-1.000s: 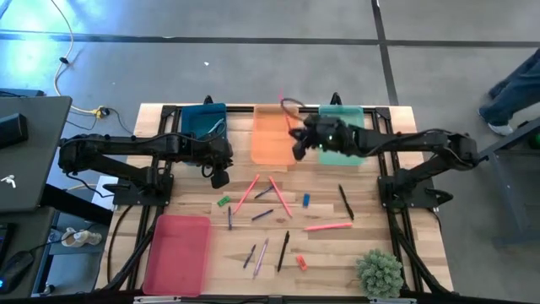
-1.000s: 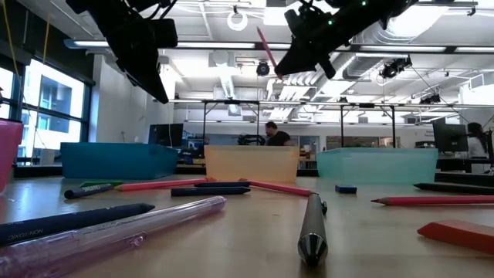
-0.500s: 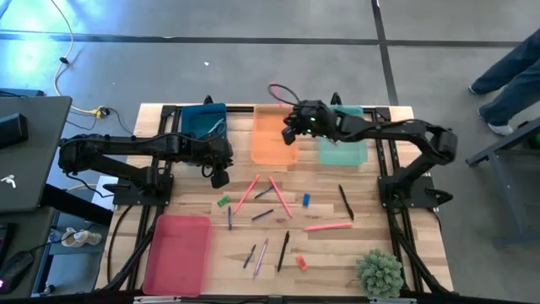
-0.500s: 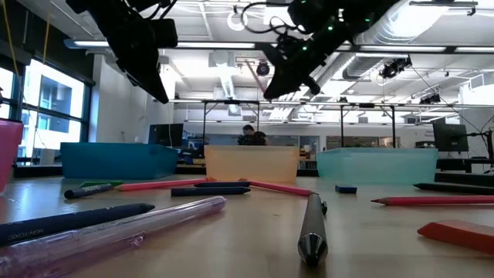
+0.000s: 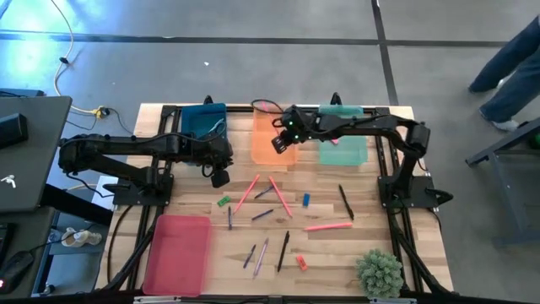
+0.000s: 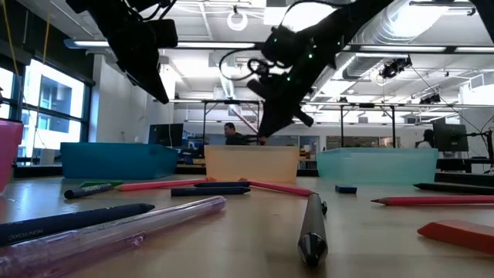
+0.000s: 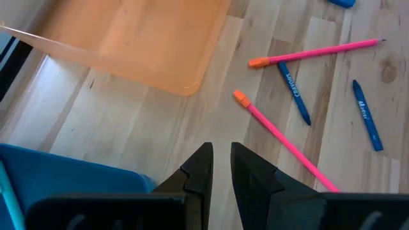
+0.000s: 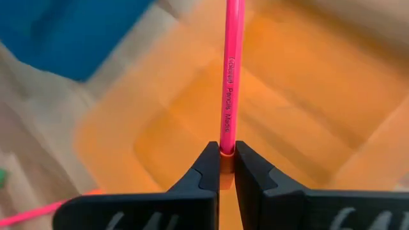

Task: Sort crayons/erasers/pens/pencils in bins
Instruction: Put the pencil into the orange bin

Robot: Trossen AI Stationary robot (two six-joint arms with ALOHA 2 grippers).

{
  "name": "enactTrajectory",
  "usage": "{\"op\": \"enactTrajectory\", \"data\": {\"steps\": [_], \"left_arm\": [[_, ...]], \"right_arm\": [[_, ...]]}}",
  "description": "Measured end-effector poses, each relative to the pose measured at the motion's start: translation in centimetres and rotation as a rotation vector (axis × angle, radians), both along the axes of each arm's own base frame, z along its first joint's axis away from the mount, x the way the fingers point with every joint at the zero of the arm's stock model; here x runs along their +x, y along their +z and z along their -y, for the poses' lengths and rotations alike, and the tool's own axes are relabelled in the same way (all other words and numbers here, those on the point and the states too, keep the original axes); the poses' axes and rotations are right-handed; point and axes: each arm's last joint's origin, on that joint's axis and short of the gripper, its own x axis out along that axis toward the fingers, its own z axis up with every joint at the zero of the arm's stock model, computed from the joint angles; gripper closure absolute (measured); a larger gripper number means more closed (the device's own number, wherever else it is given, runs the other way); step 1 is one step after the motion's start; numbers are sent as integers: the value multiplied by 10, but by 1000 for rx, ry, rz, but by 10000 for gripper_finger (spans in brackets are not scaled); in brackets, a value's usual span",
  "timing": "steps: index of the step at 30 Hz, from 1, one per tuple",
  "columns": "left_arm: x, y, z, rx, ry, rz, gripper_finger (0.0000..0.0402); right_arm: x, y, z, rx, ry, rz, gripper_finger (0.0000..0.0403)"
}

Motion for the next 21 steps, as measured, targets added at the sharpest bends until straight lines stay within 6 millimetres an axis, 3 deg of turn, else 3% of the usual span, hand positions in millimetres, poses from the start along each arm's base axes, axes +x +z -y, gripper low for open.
{"op": "enactTrajectory", "data": {"steps": [6, 13, 21], "left_arm": [[0, 0, 0, 0, 0, 0, 355], [0, 0, 0, 3, 3, -1, 355], [0, 0, -1, 31, 33, -8, 355]], "right_arm": [[1, -17, 0, 40, -22, -58, 398], [0, -18, 0, 46, -22, -75, 396], [0, -19, 1, 30, -35, -88, 334]]}}
